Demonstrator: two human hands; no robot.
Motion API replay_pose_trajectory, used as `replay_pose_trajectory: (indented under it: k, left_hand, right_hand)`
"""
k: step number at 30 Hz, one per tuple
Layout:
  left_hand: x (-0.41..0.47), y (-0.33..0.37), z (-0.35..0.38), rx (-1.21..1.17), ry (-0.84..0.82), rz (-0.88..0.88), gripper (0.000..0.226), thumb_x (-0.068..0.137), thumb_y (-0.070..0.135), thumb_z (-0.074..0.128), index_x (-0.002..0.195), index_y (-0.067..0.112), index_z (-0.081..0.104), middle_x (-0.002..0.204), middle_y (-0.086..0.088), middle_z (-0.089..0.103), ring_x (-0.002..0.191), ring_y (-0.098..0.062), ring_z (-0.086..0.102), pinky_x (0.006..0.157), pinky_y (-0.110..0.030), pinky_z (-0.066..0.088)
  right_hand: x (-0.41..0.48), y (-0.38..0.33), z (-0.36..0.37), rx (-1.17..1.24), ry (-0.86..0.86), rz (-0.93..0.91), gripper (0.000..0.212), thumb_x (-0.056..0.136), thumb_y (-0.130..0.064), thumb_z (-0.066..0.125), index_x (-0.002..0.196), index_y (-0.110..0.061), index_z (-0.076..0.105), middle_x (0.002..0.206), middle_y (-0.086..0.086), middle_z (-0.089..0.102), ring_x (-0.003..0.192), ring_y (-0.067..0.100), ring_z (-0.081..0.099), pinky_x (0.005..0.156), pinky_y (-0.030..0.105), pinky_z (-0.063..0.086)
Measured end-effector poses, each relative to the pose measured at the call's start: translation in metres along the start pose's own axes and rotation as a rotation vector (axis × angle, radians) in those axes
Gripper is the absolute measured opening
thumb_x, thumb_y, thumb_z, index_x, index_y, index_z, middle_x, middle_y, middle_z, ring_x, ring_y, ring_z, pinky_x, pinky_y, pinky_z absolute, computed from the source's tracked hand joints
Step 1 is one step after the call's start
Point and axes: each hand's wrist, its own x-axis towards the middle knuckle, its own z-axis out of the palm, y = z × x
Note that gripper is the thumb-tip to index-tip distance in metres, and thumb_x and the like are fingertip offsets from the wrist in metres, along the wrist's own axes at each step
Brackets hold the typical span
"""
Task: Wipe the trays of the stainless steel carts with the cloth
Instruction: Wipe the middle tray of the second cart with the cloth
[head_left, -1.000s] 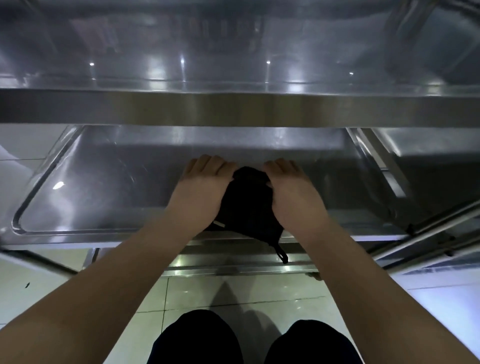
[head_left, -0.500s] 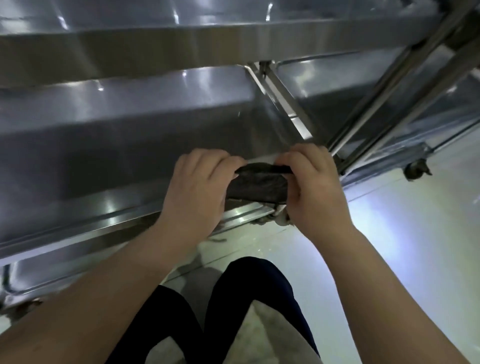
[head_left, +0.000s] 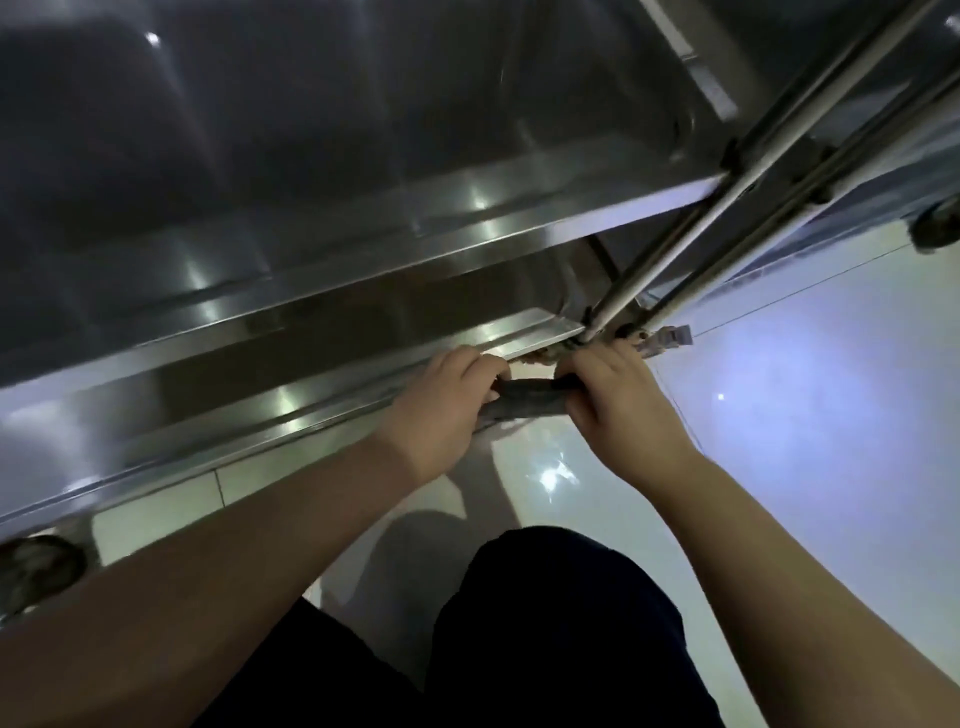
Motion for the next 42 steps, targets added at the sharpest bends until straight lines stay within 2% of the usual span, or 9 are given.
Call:
replay_pose_trajectory:
  k: [3, 7, 12, 18, 21, 24, 27, 33, 42]
  left_hand:
    - [0.022, -0.037, 0.013, -0.098, -0.002, -0.068, 0.022, 0.098, 0.013, 0.053, 0.118, 0.017, 0.061, 0.113, -0.003, 0.055, 0.105, -0.018, 0.052, 0.088, -0.021, 0.034]
    - [0.08, -0.086, 0.018, -0.011, 0.213, -0.203, 0.029, 0.098, 0.011, 0.052, 0.126, 0.011, 0.06, 0.126, -0.014, 0.056, 0.117, -0.028, 0.051, 0.097, -0.028, 0.036]
    - [0.083, -0.15, 0.052, 0.192, 0.13, -0.535, 0.053, 0.102, 0.026, 0.042, 0.153, 0.024, 0.027, 0.162, -0.01, 0.013, 0.149, -0.035, 0.005, 0.121, -0.048, 0.007]
    - [0.047, -0.204, 0.063, 0.547, 0.056, -0.516, 0.06, 0.098, 0.059, 0.021, 0.154, 0.044, 0.006, 0.165, 0.004, -0.002, 0.15, -0.03, -0.005, 0.117, -0.057, -0.011]
    - [0.047, -0.217, 0.066, 0.52, 0.072, -0.589, 0.063, 0.094, 0.066, 0.017, 0.152, 0.049, 0.001, 0.164, 0.008, -0.006, 0.15, -0.028, -0.009, 0.116, -0.06, -0.01]
    - [0.046, -0.221, 0.069, 0.522, 0.082, -0.585, 0.064, 0.092, 0.068, 0.014, 0.151, 0.049, 0.0, 0.164, 0.009, -0.004, 0.151, -0.024, -0.009, 0.116, -0.06, -0.008]
    - [0.048, -0.221, 0.066, 0.514, 0.076, -0.59, 0.059, 0.096, 0.06, 0.019, 0.151, 0.05, 0.0, 0.164, 0.01, -0.005, 0.151, -0.023, -0.007, 0.117, -0.059, -0.007]
    - [0.044, -0.228, 0.049, 0.251, 0.332, -0.555, 0.06, 0.096, 0.014, 0.042, 0.153, 0.022, 0.028, 0.163, -0.005, 0.017, 0.151, -0.028, 0.003, 0.121, -0.047, 0.002]
    - [0.023, -0.275, 0.027, 0.515, 0.115, -0.585, 0.055, 0.1, 0.06, 0.019, 0.151, 0.051, 0.005, 0.164, 0.01, 0.005, 0.151, -0.029, 0.0, 0.117, -0.06, -0.002]
  right_hand:
    - [0.041, 0.021, 0.029, -0.014, -0.069, 0.03, 0.017, 0.08, 0.001, 0.059, 0.096, -0.004, 0.063, 0.095, 0.014, 0.062, 0.093, 0.033, 0.05, 0.08, 0.039, 0.039]
    - [0.132, 0.048, 0.065, -0.165, -0.06, 0.14, 0.037, 0.089, -0.007, 0.049, 0.125, -0.012, 0.056, 0.123, 0.019, 0.058, 0.116, 0.04, 0.05, 0.092, 0.043, 0.043]
    - [0.164, 0.065, 0.143, -0.339, -0.095, 0.178, 0.058, 0.097, -0.034, 0.047, 0.15, -0.021, 0.03, 0.162, 0.007, 0.015, 0.147, 0.037, 0.008, 0.117, 0.052, 0.013]
    - [0.148, 0.079, 0.204, -0.377, -0.246, 0.108, 0.066, 0.09, -0.073, 0.013, 0.149, -0.051, -0.004, 0.163, -0.009, -0.01, 0.147, 0.041, -0.013, 0.112, 0.062, -0.012]
    - [0.163, 0.107, 0.194, -0.373, -0.237, 0.088, 0.067, 0.085, -0.078, 0.018, 0.146, -0.059, -0.004, 0.162, -0.017, -0.009, 0.148, 0.037, -0.012, 0.114, 0.061, -0.008]
    - [0.18, 0.139, 0.174, -0.405, -0.236, 0.27, 0.066, 0.088, -0.076, 0.023, 0.146, -0.059, -0.003, 0.162, -0.017, -0.011, 0.148, 0.036, -0.013, 0.115, 0.059, -0.011]
    - [0.184, 0.116, 0.187, -0.436, -0.209, 0.317, 0.065, 0.09, -0.072, 0.016, 0.148, -0.054, -0.008, 0.162, -0.013, -0.014, 0.147, 0.04, -0.016, 0.113, 0.064, -0.011]
    - [0.175, 0.017, 0.238, -0.409, -0.222, -0.036, 0.062, 0.088, -0.073, 0.011, 0.144, -0.059, -0.012, 0.162, -0.005, -0.02, 0.143, 0.048, -0.021, 0.105, 0.072, -0.015]
    - [0.18, 0.041, 0.229, -0.385, -0.226, -0.016, 0.069, 0.079, -0.086, 0.011, 0.14, -0.064, -0.012, 0.161, -0.016, -0.018, 0.146, 0.039, -0.02, 0.111, 0.064, -0.016]
